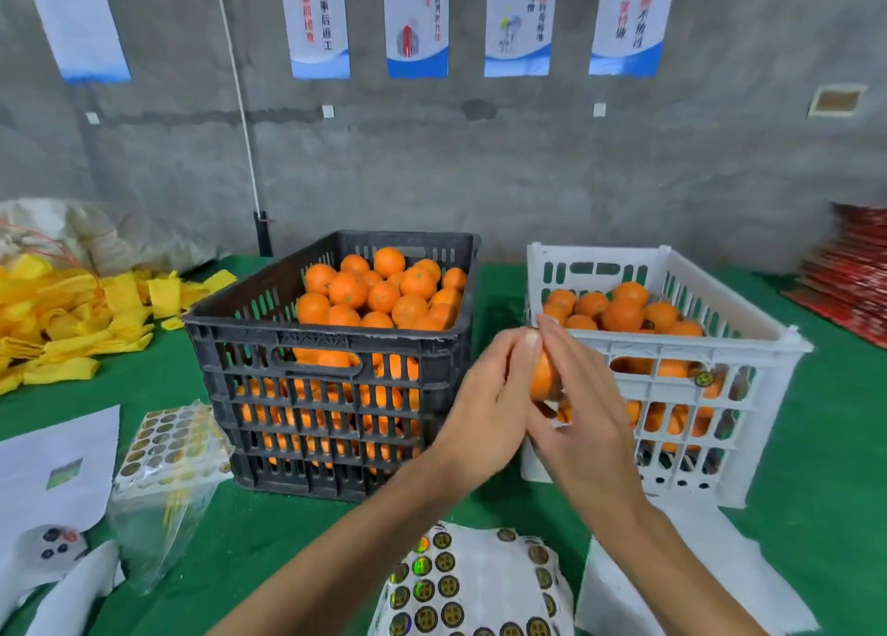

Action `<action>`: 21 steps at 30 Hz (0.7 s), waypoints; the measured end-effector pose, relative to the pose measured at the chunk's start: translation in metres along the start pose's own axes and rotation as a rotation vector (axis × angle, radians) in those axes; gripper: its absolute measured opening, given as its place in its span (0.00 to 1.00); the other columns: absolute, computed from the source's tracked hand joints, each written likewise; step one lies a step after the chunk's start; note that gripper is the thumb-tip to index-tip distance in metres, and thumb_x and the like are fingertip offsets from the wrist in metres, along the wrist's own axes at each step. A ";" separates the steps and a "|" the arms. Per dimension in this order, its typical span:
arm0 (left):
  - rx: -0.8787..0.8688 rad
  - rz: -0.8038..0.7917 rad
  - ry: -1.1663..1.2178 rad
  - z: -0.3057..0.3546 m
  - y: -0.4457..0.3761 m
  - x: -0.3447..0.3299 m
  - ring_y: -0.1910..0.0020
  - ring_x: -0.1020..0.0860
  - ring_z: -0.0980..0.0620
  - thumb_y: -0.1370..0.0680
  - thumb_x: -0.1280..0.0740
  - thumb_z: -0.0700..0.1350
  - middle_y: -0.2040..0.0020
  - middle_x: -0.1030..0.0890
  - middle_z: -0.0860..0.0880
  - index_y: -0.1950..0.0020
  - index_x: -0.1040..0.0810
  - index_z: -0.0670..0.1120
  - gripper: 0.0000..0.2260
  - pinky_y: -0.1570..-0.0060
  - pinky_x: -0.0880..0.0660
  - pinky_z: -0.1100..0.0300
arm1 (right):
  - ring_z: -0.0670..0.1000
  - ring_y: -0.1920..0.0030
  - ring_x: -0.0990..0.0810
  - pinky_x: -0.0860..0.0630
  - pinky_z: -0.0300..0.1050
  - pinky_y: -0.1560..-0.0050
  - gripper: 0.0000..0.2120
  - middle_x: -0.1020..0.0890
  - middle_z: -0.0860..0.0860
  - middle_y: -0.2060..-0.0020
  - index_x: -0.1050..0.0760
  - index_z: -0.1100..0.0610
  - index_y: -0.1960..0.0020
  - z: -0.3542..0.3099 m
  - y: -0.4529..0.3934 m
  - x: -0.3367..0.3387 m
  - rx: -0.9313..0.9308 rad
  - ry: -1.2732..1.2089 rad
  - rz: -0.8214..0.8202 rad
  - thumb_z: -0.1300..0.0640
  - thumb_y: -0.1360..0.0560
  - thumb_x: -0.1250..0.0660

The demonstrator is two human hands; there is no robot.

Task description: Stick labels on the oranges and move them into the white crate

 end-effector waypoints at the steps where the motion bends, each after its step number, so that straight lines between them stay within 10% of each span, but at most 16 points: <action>1: -0.041 -0.006 -0.022 0.015 -0.022 -0.008 0.38 0.20 0.57 0.12 0.45 0.56 0.38 0.19 0.53 0.30 0.24 0.51 0.17 0.40 0.23 0.65 | 0.52 0.25 0.30 0.29 0.55 0.27 0.30 0.27 0.55 0.27 0.32 0.64 0.24 0.008 -0.016 0.008 -0.020 0.010 0.031 0.58 0.23 0.28; 8: -0.096 -0.145 -0.304 0.042 -0.129 -0.044 0.44 0.21 0.51 0.11 0.48 0.48 0.46 0.18 0.47 0.41 0.21 0.44 0.17 0.42 0.28 0.60 | 0.53 0.22 0.35 0.45 0.49 0.20 0.23 0.28 0.54 0.25 0.29 0.60 0.25 0.062 -0.099 0.037 -0.166 0.365 -0.035 0.59 0.18 0.34; 14: -0.126 -0.051 -0.683 0.015 -0.168 0.032 0.36 0.26 0.51 0.12 0.43 0.46 0.35 0.24 0.46 0.32 0.23 0.42 0.14 0.34 0.33 0.62 | 0.50 0.28 0.27 0.35 0.47 0.24 0.19 0.22 0.50 0.31 0.24 0.56 0.29 0.064 -0.111 -0.002 -0.263 0.118 -0.193 0.55 0.19 0.32; 18: 0.089 -0.109 -0.984 -0.015 -0.171 0.117 0.27 0.29 0.44 0.14 0.38 0.48 0.26 0.30 0.43 0.27 0.25 0.45 0.16 0.28 0.34 0.58 | 0.47 0.34 0.22 0.30 0.36 0.34 0.14 0.18 0.47 0.37 0.20 0.52 0.34 0.039 -0.122 -0.060 -0.441 -0.160 -0.360 0.54 0.18 0.33; 21: 0.256 -0.202 -1.168 -0.038 -0.167 0.171 0.26 0.30 0.42 0.16 0.33 0.53 0.23 0.33 0.44 0.25 0.27 0.50 0.21 0.28 0.32 0.51 | 0.53 0.39 0.19 0.23 0.46 0.37 0.14 0.18 0.52 0.38 0.20 0.51 0.34 0.020 -0.132 -0.107 -0.458 -0.176 -0.587 0.56 0.17 0.37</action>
Point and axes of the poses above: each hand's wrist, its own y-axis away from the middle knuckle, its own x-axis out of the back of the hand, z = x × y, the point moved 4 cm from there along -y, towards the middle knuckle
